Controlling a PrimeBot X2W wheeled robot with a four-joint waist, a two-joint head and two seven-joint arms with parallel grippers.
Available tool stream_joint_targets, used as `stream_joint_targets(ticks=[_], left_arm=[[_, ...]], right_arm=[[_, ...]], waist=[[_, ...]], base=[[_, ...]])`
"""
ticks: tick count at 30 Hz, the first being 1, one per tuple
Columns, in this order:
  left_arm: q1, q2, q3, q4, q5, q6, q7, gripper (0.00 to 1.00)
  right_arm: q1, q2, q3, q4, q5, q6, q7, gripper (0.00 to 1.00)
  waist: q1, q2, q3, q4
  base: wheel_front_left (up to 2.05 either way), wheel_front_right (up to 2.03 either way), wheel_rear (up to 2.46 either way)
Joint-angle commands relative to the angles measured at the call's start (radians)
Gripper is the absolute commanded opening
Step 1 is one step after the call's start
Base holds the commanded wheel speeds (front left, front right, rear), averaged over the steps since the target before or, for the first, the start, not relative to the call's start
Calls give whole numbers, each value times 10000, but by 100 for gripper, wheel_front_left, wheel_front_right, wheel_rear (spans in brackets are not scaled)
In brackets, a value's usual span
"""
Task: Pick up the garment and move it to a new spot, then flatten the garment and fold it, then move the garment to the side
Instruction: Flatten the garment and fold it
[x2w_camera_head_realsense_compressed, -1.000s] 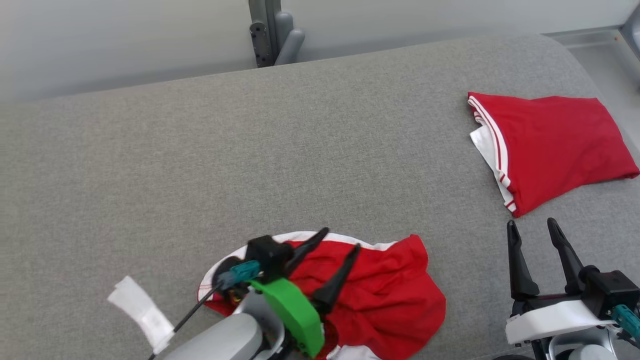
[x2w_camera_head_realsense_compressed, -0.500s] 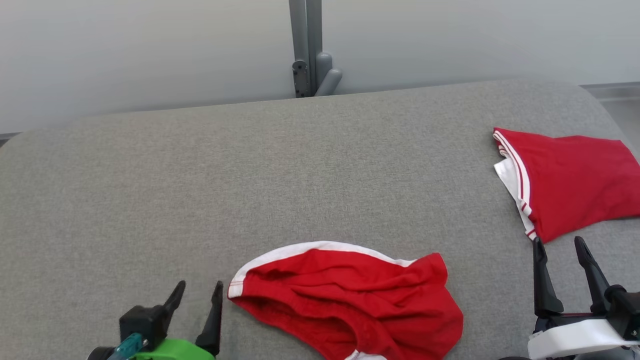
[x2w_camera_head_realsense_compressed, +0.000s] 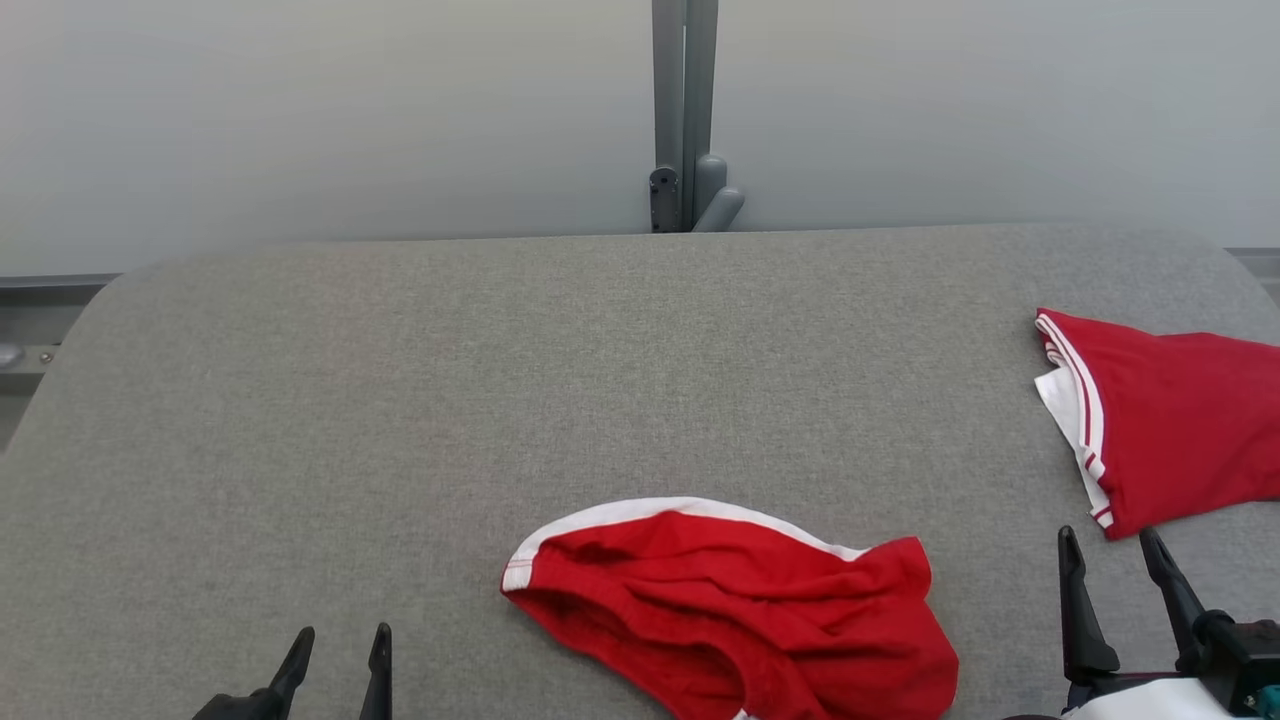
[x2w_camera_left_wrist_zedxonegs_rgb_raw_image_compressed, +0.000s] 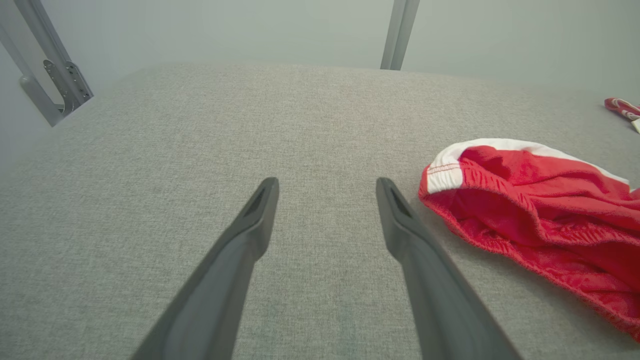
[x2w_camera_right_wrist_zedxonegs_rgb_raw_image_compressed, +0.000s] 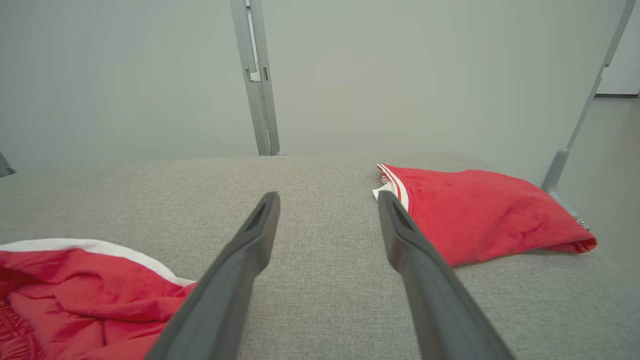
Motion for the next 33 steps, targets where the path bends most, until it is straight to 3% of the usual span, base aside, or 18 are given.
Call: stream_joint_targets(ticks=[1,14,25,33], left_arm=[[184,-118,210,-3,216,-145,-25,100],[283,-1103,1494,618,1324,-1288,-27,100],[94,-1497,1893,957,1855,-1725,-27,100],[-511,-1918,1893,1247,1359,-2129,625,100]], right_arm=[[22,-44,52,61,-50,-15,4,100],[-316,-307,492,754,-246,-15,4,100],[-446,-261,675,1020,-359,-15,4,100],[-1247,13,849,2585,1047,-7,111,100]], waist=[[1,120,-61,67],[1,120,-188,182],[1,120,-213,167],[1,120,120,218]], base=[[0,0,0],[0,0,0],[0,0,0],[0,0,0]])
